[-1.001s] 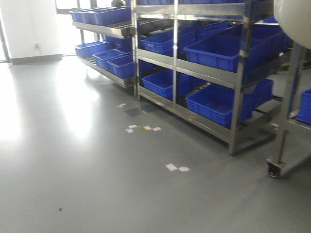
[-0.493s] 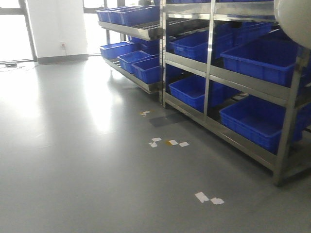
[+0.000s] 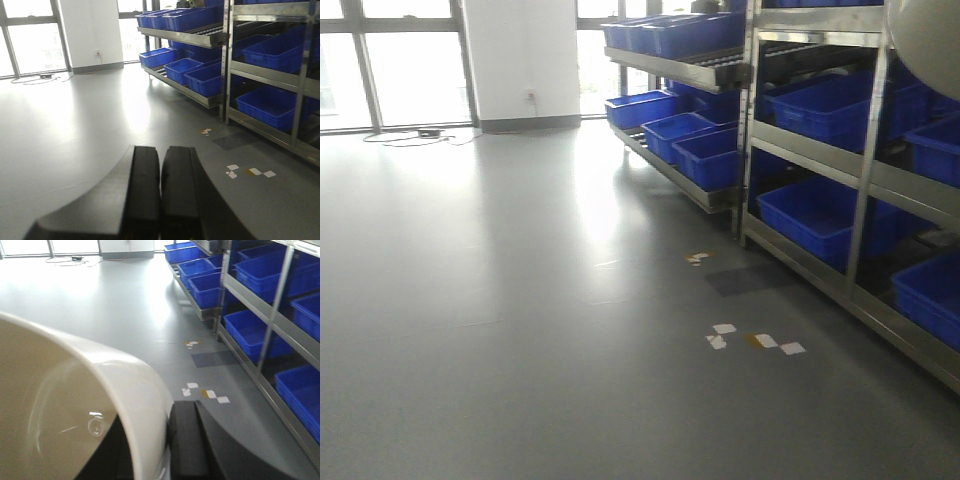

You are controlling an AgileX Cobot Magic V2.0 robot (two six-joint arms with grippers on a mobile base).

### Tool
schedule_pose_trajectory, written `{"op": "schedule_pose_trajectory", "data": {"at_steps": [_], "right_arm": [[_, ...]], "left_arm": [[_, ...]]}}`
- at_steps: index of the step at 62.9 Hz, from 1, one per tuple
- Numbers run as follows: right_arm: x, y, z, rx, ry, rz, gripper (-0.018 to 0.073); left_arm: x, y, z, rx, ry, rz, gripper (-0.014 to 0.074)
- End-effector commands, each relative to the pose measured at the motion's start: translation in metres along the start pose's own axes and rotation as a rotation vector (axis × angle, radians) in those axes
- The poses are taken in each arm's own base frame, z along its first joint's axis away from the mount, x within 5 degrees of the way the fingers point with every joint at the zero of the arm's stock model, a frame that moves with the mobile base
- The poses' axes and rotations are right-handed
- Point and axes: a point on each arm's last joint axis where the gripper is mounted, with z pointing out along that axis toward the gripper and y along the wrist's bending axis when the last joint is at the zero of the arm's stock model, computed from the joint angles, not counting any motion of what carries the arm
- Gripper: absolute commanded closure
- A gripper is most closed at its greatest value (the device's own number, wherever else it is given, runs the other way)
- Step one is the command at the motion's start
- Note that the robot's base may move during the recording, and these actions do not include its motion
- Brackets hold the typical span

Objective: Move white bin to right shelf second layer
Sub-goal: 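Turn the base toward the roller shelf rack by the windows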

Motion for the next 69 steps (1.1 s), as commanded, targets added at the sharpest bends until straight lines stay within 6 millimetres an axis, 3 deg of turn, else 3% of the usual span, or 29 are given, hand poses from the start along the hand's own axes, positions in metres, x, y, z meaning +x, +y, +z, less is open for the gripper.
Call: {"op": "schedule_pose_trajectory", "data": {"at_steps": [1, 69], "right_arm": [[-0.0194, 0.001, -0.0034, -0.009, -0.13, -0.007, 0.0502], [-0.0194, 0.001, -0.0034, -0.009, -0.13, -0.007, 0.0502]], "left_arm": [[0.0041, 0.0002, 0.0003, -0.004, -0.061, -0.009, 0.0512], [0.0041, 0.0002, 0.0003, -0.004, -0.061, -0.009, 0.0512]]}}
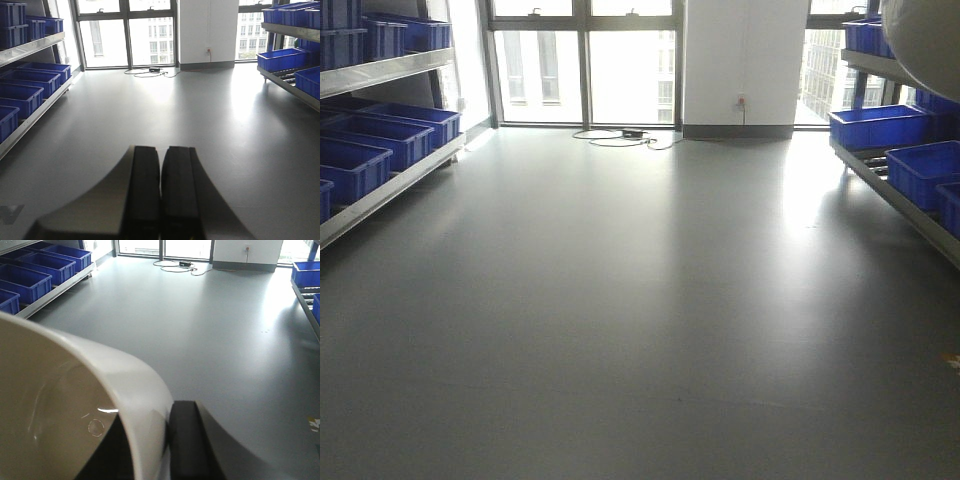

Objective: Move white bin to right shelf second layer
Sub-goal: 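Turn the base toward the roller shelf rack by the windows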

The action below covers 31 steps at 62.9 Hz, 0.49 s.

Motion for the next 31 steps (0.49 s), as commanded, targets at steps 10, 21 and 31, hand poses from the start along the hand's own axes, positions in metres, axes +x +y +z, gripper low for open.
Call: {"op": "schedule_pose_trajectory", "data": {"at_steps": [10, 21, 31], "right_arm": [[-0.0194, 0.001, -0.0034, -0.009, -0.13, -0.007, 0.0502], [-0.0194, 0.001, -0.0034, -0.009, -0.13, -0.007, 0.0502], [-0.0194, 0.001, -0.0034, -0.009, -0.13, -0.007, 0.0502]], "left_arm": [[0.0041, 0.0002, 0.0003, -0.004, -0.061, -0.009, 0.0512], [0.0041, 0.0002, 0.0003, -0.004, -0.061, -0.009, 0.0512], [0.0041, 0.0002, 0.0003, -0.004, -0.061, -0.009, 0.0512]]}}
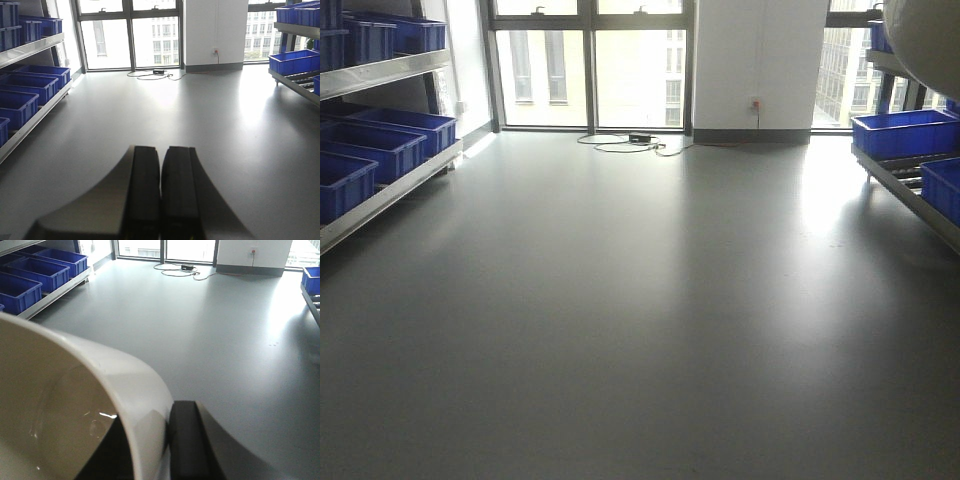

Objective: Move white bin to right shelf second layer
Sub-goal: 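Turn the base toward the roller shelf rack by the windows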

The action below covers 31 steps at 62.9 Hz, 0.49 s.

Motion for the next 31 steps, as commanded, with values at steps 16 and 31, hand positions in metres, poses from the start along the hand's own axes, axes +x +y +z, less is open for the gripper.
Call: {"op": "schedule_pose_trajectory", "data": {"at_steps": [16, 31], "right_arm": [[-0.0194, 0.001, -0.0034, -0.009, -0.13, -0.007, 0.0502], [-0.0194, 0.001, -0.0034, -0.009, -0.13, -0.007, 0.0502]], "left_arm": [[0.0041, 0.0002, 0.0003, -0.004, -0.061, -0.009, 0.0512], [0.0041, 0.0002, 0.0003, -0.004, -0.061, -0.009, 0.0512]]}}
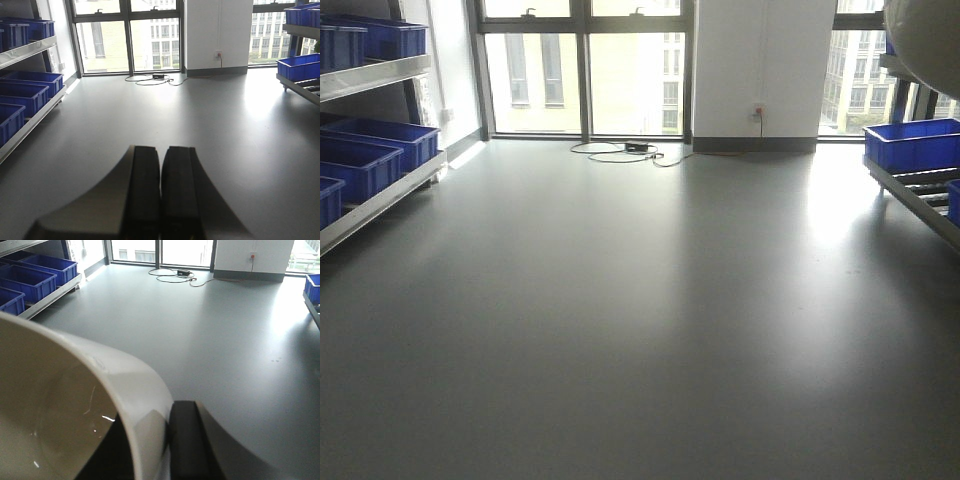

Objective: Move white bin to right shelf second layer
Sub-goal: 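Turn the base toward the roller shelf rack by the windows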

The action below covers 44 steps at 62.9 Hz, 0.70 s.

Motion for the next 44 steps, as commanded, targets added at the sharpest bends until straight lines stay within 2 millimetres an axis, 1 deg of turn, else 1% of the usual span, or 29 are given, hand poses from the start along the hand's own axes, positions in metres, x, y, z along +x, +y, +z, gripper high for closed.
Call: {"op": "schedule_pose_trajectory", "data": {"at_steps": [1, 44], "right_arm": [[-0.0194, 0.001, -0.0034, -0.009, -0.13, -0.007, 0.0502], [-0.0194, 0.001, -0.0034, -0.009, -0.13, -0.007, 0.0502]], "left_arm": [[0.0041, 0.0002, 0.0003, -0.004, -0.061, -0.009, 0.0512], [0.0041, 0.0002, 0.0003, -0.004, -0.061, -0.009, 0.0512]]}}
